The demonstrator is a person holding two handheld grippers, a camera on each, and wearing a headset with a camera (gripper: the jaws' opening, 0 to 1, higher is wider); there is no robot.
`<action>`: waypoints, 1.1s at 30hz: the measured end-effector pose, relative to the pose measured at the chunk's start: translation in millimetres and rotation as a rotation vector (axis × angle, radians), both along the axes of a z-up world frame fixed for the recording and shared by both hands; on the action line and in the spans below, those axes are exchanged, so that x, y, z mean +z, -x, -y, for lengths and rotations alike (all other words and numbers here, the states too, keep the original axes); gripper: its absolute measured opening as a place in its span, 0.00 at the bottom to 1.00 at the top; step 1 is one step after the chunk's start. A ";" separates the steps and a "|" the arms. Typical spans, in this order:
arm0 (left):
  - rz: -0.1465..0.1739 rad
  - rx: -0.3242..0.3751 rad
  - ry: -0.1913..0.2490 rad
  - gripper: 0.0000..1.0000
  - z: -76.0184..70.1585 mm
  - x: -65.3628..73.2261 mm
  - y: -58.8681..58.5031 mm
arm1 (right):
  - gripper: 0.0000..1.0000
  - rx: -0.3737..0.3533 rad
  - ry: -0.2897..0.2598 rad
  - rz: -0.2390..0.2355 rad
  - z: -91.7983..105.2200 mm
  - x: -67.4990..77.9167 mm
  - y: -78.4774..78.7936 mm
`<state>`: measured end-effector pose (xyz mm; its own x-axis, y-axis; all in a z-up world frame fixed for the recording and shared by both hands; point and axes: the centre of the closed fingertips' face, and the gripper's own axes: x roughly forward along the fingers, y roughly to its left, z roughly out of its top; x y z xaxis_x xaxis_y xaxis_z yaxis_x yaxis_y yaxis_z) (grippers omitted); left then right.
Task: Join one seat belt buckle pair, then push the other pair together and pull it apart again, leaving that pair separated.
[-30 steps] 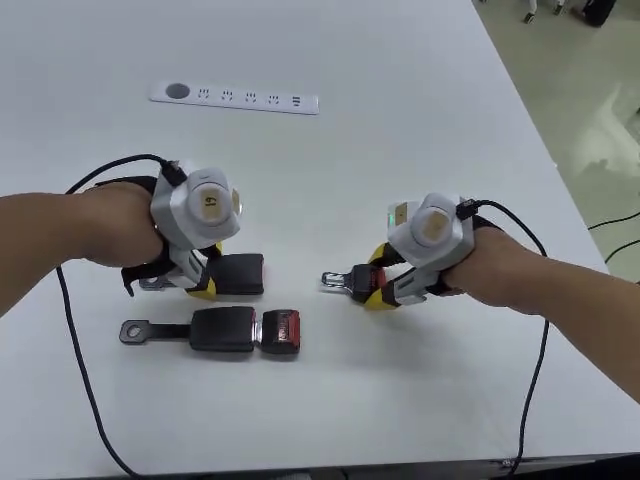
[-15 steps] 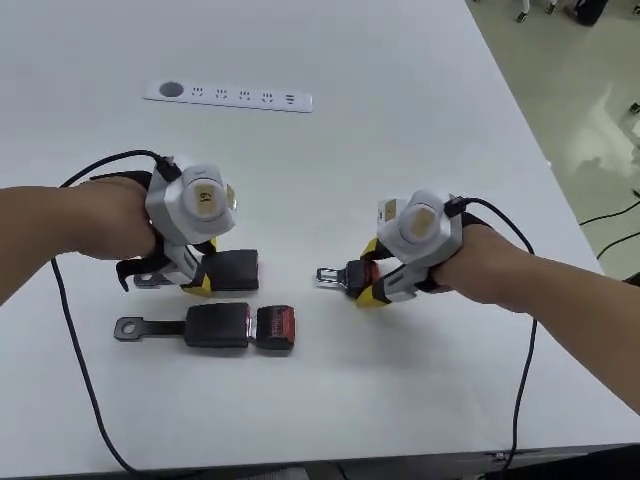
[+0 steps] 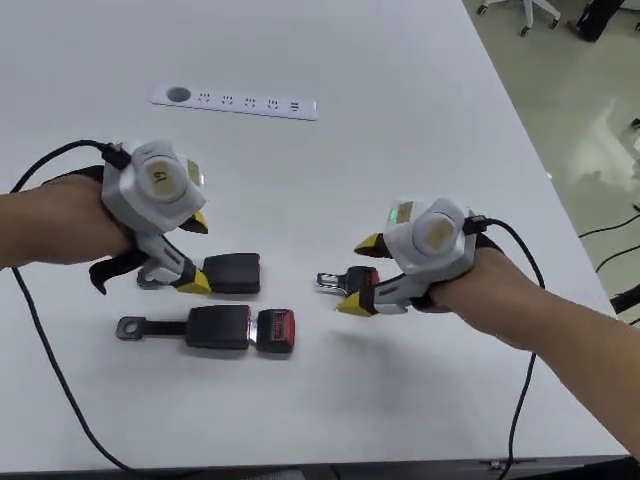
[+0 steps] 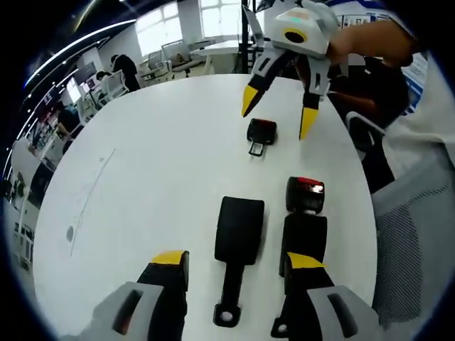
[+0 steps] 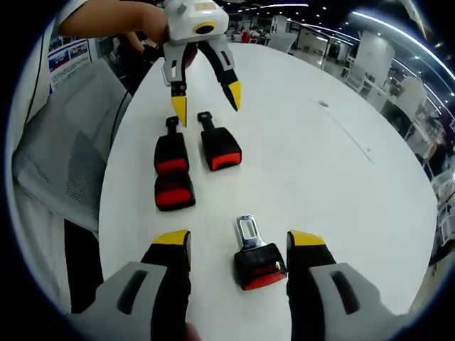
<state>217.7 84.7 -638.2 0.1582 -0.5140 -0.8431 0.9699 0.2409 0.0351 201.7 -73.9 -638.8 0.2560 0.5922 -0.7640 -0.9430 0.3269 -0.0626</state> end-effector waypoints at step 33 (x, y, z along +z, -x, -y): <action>0.045 0.553 0.112 1.00 -115.7 13.0 90.3 | 1.00 -0.305 -0.129 0.011 40.4 29.0 69.6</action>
<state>127.5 200.4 -625.3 0.4641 -0.4306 -0.7741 0.6964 0.7174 0.0184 132.0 -114.3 -609.8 0.4441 0.5789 -0.6839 -0.8000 0.5999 -0.0116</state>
